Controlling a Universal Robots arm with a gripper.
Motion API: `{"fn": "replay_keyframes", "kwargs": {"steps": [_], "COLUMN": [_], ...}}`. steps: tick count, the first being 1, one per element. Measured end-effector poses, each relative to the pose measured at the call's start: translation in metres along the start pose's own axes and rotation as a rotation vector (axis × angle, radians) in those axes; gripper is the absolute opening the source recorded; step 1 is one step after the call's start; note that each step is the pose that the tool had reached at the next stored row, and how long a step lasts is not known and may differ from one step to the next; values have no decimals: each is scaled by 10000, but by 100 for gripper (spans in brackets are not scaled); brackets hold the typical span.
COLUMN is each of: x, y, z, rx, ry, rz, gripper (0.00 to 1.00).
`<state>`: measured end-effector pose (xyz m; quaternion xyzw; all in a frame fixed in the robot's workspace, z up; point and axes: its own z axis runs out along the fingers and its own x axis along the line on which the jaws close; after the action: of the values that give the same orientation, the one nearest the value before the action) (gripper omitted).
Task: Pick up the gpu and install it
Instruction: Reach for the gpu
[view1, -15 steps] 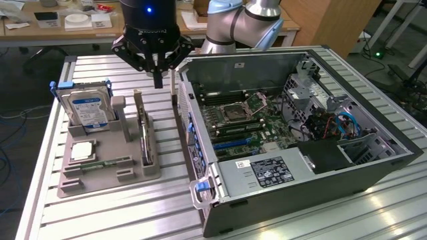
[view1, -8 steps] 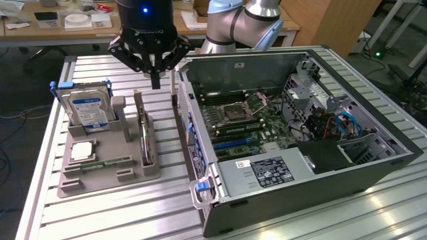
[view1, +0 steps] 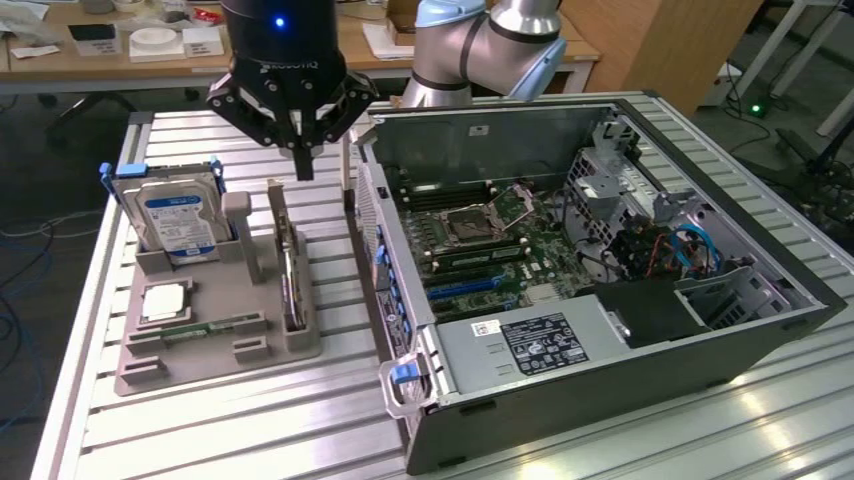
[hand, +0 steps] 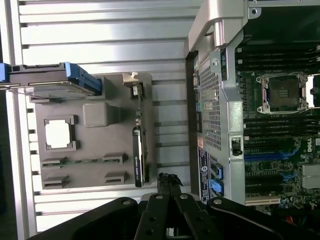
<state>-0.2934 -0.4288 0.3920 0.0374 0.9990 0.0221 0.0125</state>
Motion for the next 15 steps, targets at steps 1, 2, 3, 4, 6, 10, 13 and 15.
{"fn": "replay_keyframes", "kwargs": {"steps": [1, 2, 3, 4, 6, 10, 13, 15], "x": [8, 16, 24, 32, 47, 77, 100, 113], "y": [-3, -7, -10, -14, -20, -33, -42, -48], "z": [0, -1, -1, -2, -2, -3, -3, -4], "rx": [0, 0, 0, 0, 0, 0, 0, 0], "ry": [0, 0, 0, 1, 0, 0, 0, 0], "rz": [0, 0, 0, -1, -1, 0, 0, -1], "gripper": [10, 10, 10, 10, 10, 10, 10, 10]}}
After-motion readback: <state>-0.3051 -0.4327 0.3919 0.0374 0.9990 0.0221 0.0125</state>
